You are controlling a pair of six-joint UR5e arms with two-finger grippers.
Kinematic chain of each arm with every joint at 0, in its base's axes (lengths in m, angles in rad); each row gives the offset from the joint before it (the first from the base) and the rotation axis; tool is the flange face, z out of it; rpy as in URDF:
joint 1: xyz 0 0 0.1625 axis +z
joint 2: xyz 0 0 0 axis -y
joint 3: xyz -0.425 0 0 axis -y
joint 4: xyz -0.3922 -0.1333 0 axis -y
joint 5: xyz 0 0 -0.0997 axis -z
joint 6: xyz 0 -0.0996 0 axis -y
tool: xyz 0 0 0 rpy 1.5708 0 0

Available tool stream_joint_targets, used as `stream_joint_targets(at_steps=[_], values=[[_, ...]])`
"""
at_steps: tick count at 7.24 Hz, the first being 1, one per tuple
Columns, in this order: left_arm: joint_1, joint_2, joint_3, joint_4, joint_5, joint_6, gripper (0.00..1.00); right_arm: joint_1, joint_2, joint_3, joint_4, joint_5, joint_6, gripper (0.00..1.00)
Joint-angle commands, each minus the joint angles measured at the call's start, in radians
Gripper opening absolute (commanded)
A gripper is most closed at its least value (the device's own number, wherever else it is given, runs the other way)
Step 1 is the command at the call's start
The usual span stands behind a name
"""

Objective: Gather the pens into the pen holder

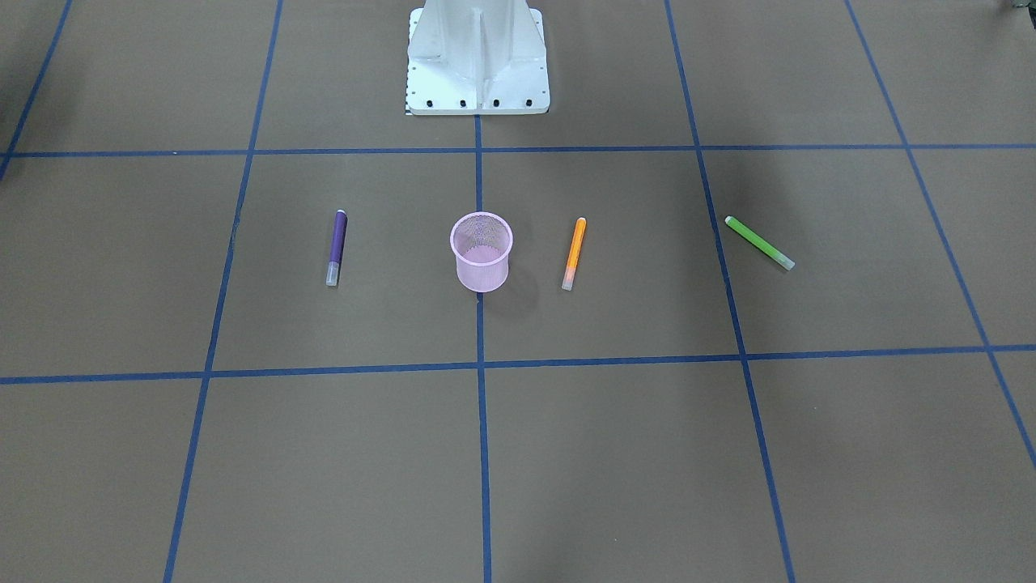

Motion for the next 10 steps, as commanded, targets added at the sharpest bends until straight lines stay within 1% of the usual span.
stream_joint_targets(at_steps=[1,2,3,4,6,8,10], values=[[0.000,-0.001,0.000,0.000,0.000,0.000,1.00,-0.012,0.013,-0.008,0.000,0.000,0.000,0.38],[0.000,-0.001,0.002,0.000,0.000,-0.001,1.00,-0.013,0.015,-0.009,0.000,0.000,0.000,0.28],[0.000,-0.001,0.002,0.000,0.000,0.000,1.00,-0.013,0.015,-0.008,0.000,0.000,-0.003,0.00],[0.000,0.001,0.002,0.000,0.000,0.000,1.00,-0.013,0.016,-0.005,0.003,0.003,-0.008,0.00],[0.000,0.001,0.003,0.000,0.000,0.000,1.00,-0.010,0.018,0.064,0.003,0.017,-0.014,0.00],[0.000,0.002,0.005,0.000,0.000,-0.001,1.00,-0.007,0.038,0.185,0.009,0.012,-0.014,0.00],[0.000,0.001,-0.004,0.000,0.000,-0.001,1.00,-0.007,0.126,0.291,0.009,0.010,-0.003,0.00]])
